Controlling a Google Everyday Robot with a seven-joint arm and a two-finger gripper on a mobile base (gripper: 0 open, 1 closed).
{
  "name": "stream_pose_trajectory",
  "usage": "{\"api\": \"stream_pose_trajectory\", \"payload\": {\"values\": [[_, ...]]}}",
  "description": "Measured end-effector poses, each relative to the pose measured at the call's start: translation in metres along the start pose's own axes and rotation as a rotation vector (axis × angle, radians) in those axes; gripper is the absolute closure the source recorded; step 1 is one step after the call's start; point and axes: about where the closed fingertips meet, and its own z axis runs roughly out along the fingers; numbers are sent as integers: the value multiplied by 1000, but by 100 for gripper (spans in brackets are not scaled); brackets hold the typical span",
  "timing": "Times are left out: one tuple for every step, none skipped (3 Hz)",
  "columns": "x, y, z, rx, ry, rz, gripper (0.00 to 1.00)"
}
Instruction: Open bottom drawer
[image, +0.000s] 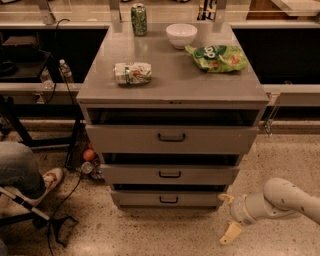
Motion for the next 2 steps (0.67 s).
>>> {"api": "stream_pose_trajectory", "payload": {"values": [[0, -1, 1, 0, 0, -2, 0], [18, -2, 27, -25, -32, 5, 0]]}}
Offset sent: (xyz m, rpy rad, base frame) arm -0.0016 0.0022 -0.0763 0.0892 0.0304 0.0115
